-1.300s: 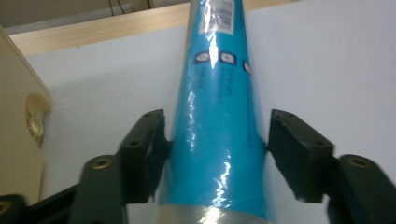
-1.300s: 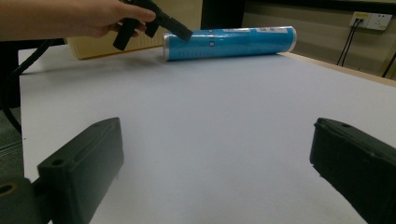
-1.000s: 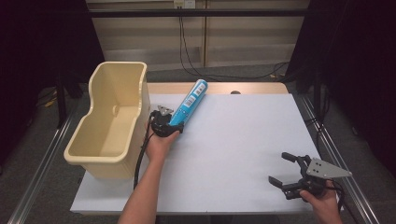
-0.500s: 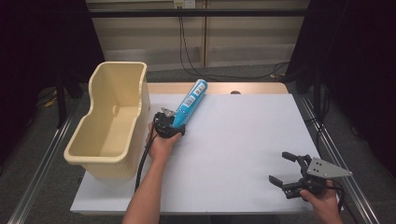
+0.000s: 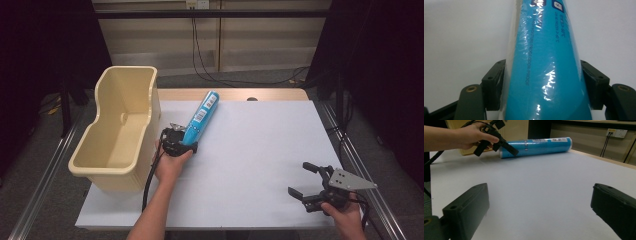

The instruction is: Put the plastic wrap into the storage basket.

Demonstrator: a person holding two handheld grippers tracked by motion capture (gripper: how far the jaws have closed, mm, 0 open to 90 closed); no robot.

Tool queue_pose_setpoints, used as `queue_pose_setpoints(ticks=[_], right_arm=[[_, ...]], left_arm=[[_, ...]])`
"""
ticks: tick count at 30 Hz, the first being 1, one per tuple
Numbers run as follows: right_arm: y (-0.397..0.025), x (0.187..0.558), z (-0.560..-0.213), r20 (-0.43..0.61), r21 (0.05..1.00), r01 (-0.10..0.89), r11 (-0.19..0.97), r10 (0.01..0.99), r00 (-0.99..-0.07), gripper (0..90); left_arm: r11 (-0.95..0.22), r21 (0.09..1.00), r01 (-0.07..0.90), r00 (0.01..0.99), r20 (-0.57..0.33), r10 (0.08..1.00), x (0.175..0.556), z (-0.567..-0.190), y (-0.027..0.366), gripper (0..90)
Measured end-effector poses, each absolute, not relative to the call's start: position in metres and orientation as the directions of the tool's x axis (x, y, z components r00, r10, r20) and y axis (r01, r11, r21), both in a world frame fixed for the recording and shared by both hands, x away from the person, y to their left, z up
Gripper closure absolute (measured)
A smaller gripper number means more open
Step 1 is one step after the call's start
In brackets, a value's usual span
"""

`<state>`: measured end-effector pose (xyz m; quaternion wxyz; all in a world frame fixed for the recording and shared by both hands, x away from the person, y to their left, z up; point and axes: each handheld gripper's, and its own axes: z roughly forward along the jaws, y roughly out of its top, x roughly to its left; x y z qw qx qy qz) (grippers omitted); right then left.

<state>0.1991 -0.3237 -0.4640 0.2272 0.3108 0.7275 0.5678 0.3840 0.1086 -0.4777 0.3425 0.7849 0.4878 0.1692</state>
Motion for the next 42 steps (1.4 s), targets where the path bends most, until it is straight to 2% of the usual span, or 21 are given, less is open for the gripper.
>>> queue_pose_setpoints(ticks=[7, 17, 27, 34, 42], right_arm=[[-0.324, 0.2, -0.463, 0.037, 0.974, 0.19, 0.126, 0.737, -0.675, 0.0], [-0.322, 0.203, -0.465, 0.039, 0.973, 0.203, 0.113, 0.783, -0.621, 0.0], [-0.322, 0.202, -0.465, 0.032, 0.973, 0.199, 0.117, 0.786, -0.618, 0.0], [-0.321, 0.202, -0.465, 0.024, 0.972, 0.197, 0.127, 0.78, -0.625, 1.2], [-0.32, 0.203, -0.464, 0.018, 0.973, 0.193, 0.13, 0.785, -0.62, 1.3]], left_arm=[[-0.26, 0.696, 0.67, 0.457, -0.111, 0.882, 0.355, -0.476, 0.117, 32.0], [-0.251, 0.699, 0.669, 0.459, -0.123, 0.88, 0.325, -0.475, 0.125, 31.9], [-0.258, 0.687, 0.679, 0.469, -0.135, 0.873, 0.298, -0.473, 0.136, 31.9], [-0.308, 0.664, 0.682, 0.492, -0.104, 0.865, 0.3, -0.469, 0.134, 31.2], [-0.352, 0.672, 0.652, 0.545, -0.092, 0.833, 0.319, -0.435, 0.12, 27.5]])
